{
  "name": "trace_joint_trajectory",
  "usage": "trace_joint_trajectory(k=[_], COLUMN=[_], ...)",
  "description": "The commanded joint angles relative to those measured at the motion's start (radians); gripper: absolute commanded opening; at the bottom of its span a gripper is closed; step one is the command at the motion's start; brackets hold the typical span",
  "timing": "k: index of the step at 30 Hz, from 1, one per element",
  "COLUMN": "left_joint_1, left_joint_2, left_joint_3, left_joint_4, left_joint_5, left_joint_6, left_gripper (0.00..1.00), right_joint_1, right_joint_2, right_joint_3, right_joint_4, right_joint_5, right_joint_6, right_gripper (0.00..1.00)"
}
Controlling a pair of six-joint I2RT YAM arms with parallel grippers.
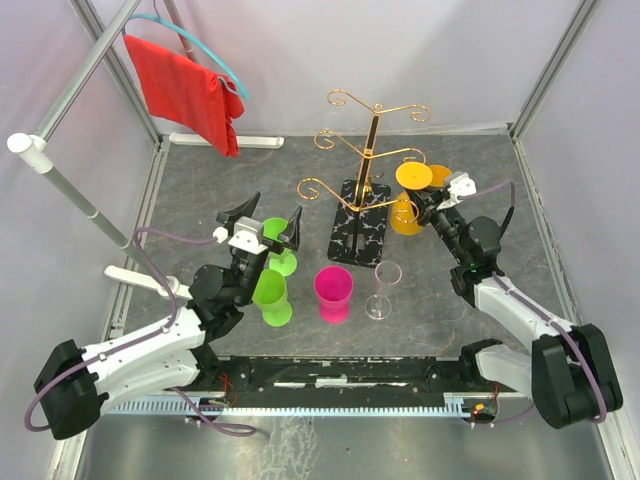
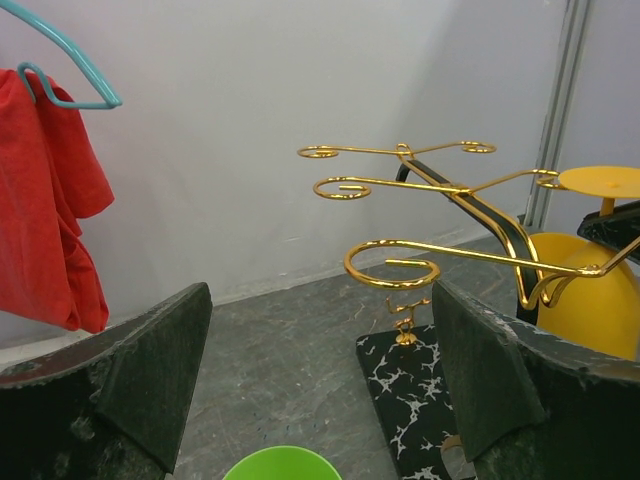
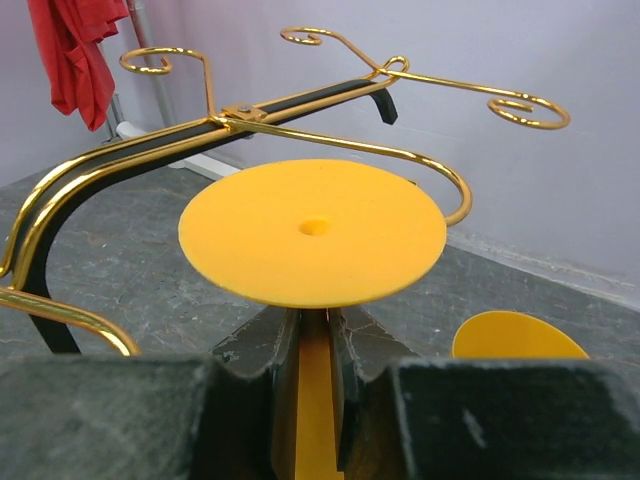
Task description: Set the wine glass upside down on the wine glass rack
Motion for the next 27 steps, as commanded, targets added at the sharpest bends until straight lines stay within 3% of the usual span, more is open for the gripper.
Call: trace_joint_trajectory(k=[1,27], left_joint_1=[0.0,0.002], left_joint_2=[0.026,0.06], left_joint_3=[0.006,-0.006], left_joint_4=[0.075,0.123], left_joint_5=[-0.026,-0.061], left_joint_6=[0.036,0.076], left_gripper=[0.97,0.98], right_joint_1=[-0.032,-0.049], right_joint_2=[0.06,0.375], right_joint_3=[0.024,0.205], right_joint_4=[0.181,0.331], right_joint_5=[-0.075,-0.098], right_joint_6=[0.07,0.106], right_gripper=[0.01,0.01])
